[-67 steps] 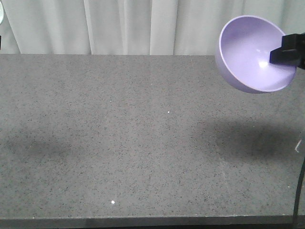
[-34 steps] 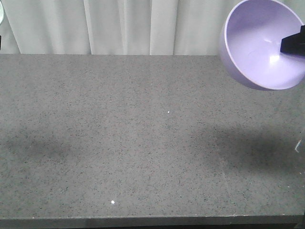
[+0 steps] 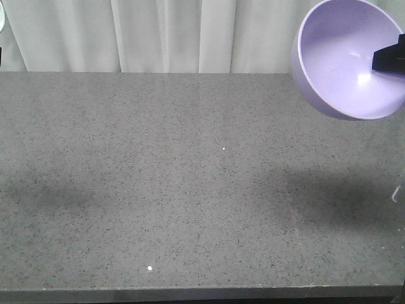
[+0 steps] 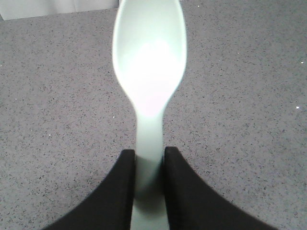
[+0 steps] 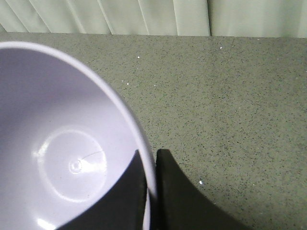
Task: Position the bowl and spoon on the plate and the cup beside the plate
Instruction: 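Close the left gripper on the spoon handle and right gripper on bowl rim, lift both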
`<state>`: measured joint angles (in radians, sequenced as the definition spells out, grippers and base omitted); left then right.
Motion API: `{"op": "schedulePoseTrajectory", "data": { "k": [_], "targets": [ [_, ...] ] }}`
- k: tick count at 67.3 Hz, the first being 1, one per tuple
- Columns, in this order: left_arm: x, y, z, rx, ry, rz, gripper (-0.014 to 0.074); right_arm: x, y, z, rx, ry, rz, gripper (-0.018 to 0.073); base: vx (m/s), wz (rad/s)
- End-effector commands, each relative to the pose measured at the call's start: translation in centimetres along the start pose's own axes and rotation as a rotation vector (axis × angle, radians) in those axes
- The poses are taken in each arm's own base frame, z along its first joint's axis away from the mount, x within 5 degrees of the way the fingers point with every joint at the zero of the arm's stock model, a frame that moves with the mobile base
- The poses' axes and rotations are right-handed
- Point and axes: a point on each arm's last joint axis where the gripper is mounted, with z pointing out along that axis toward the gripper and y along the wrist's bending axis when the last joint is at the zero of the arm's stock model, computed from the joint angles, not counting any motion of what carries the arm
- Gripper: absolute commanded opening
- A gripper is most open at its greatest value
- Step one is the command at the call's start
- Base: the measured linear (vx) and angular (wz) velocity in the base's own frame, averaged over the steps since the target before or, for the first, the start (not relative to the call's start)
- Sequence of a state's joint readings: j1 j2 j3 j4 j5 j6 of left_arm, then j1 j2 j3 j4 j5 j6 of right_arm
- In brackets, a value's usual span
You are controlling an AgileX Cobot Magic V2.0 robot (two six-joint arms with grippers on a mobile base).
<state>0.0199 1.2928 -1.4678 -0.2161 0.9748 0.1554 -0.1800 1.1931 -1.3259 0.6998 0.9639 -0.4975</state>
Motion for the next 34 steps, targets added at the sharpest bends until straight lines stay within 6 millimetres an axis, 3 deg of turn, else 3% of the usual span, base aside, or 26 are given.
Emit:
{"op": "schedulePoseTrajectory", "data": {
  "k": [1,34],
  "targets": [
    [-0.98,-0.45,-1.47,0.013,-0.103,-0.003,-0.0008,-1.20,0.84,-1.32,-0.012,-0.100,-0.004,-0.0006,0.00,0.00],
    [-0.98,-0.45,-1.47,0.013,-0.103,-0.003,-0.0008,-1.20,0.84,-1.32,-0.012,-0.100,-0.004,-0.0006,-0.01,-0.04]
  ]
}}
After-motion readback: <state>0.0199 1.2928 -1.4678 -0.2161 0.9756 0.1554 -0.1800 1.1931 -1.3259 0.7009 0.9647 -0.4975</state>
